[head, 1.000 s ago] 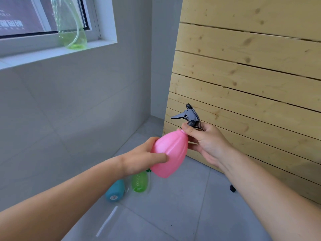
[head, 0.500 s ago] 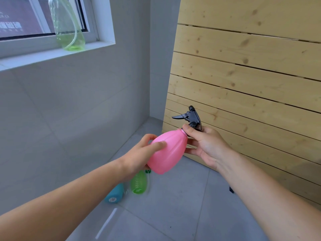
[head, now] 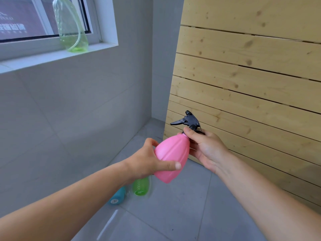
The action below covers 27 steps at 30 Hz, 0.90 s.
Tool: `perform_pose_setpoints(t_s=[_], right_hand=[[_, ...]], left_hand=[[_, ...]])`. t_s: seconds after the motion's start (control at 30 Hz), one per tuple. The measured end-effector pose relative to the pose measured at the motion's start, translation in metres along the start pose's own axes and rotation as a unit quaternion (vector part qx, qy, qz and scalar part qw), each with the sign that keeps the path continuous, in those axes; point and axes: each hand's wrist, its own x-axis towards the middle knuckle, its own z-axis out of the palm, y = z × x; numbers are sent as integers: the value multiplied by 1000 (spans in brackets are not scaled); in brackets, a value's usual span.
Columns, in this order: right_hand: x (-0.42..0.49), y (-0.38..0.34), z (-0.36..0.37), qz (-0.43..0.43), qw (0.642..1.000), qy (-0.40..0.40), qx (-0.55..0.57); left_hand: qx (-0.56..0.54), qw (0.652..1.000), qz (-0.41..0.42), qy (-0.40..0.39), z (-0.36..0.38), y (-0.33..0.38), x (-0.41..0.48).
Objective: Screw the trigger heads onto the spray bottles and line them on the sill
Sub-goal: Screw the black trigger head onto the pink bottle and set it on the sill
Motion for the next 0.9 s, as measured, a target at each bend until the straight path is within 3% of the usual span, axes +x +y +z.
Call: perform_pose_setpoints(t_s=[0.17, 0.3, 0.5, 0.7, 0.77, 0.9], right_hand=[[-1, -1, 2, -3, 1000, 4, 5], [-2, 2, 5, 26, 1000, -2, 2], [-1, 3, 6, 23, 1000, 2, 11], [-1, -1, 5, 14, 1000, 7, 16], [-2, 0, 5, 14, 1000, 11, 21], [-1, 2, 8, 5, 1000, 22, 21]], left_hand=[[-142, 986, -25, -77, -5, 0, 3], [-129, 985, -35, -106, -6, 1, 0], [81, 994, 52, 53, 6, 9, -6], [-165, 981, -51, -88, -8, 2, 1], [-144, 986, -35, -75, -9, 3, 0], [-11, 998, 45, 30, -1, 8, 0]])
